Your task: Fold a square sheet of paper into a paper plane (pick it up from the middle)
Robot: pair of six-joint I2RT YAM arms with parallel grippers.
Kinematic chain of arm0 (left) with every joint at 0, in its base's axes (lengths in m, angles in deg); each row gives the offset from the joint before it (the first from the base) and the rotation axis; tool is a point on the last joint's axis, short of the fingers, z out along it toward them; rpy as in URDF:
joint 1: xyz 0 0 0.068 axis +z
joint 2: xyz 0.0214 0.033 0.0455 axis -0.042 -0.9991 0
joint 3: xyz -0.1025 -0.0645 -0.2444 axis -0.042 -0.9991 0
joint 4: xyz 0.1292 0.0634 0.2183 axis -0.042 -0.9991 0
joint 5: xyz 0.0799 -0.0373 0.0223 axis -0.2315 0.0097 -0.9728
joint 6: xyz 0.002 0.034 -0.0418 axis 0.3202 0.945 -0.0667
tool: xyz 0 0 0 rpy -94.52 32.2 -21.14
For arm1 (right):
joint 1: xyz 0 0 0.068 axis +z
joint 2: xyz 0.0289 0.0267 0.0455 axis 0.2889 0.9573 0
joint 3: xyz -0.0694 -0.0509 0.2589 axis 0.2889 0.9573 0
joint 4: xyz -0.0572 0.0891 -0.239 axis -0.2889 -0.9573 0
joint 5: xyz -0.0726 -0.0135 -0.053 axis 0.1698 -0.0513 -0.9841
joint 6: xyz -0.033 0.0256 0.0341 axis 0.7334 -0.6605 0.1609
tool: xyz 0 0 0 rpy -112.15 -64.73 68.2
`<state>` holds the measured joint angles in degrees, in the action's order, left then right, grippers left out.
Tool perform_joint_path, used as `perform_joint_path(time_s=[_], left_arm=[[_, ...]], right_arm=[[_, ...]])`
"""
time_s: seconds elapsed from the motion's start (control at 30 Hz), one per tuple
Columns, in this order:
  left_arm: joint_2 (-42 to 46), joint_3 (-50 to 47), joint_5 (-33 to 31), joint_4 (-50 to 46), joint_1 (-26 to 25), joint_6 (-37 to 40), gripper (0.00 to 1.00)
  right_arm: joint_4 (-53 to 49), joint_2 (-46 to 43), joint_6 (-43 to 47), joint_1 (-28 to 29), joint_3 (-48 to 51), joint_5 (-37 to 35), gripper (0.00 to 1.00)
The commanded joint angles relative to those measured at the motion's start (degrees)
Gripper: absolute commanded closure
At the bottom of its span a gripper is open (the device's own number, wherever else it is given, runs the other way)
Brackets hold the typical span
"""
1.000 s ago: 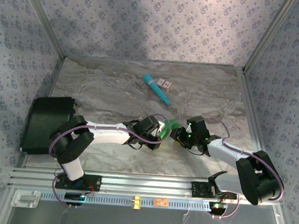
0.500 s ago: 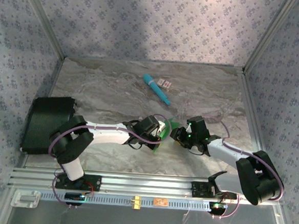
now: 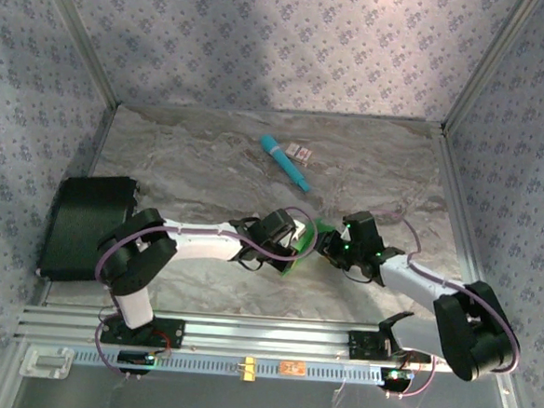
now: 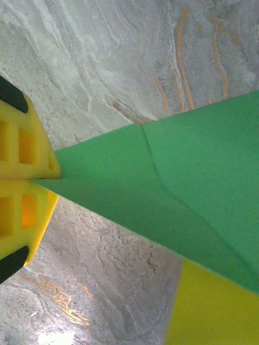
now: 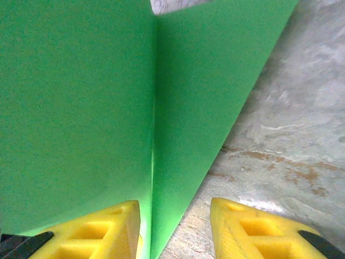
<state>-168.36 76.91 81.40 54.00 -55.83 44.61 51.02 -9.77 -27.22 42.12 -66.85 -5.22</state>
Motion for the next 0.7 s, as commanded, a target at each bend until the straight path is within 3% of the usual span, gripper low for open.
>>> perform_joint_path(time_s=[0.0,0.27,0.67], left_arm=[[-1.4,2.0,-0.3,-2.0,-0.3,1.3,0.94],[-3.5,4.6,-0.7,-4.1,-0.8,2.0,0.94],[-6.7,8.3,-1.1,-7.9,-1.8,3.1,0.94]], right_arm=[[-3.8,-4.2,-2.0,-1.6,2.0,-3.2,0.60],[-8.7,-11.2,-1.0,-5.3,1.7,-0.3,0.59],[-7.1,-9.1,-1.8,-6.1,-2.0,4.6,0.54]])
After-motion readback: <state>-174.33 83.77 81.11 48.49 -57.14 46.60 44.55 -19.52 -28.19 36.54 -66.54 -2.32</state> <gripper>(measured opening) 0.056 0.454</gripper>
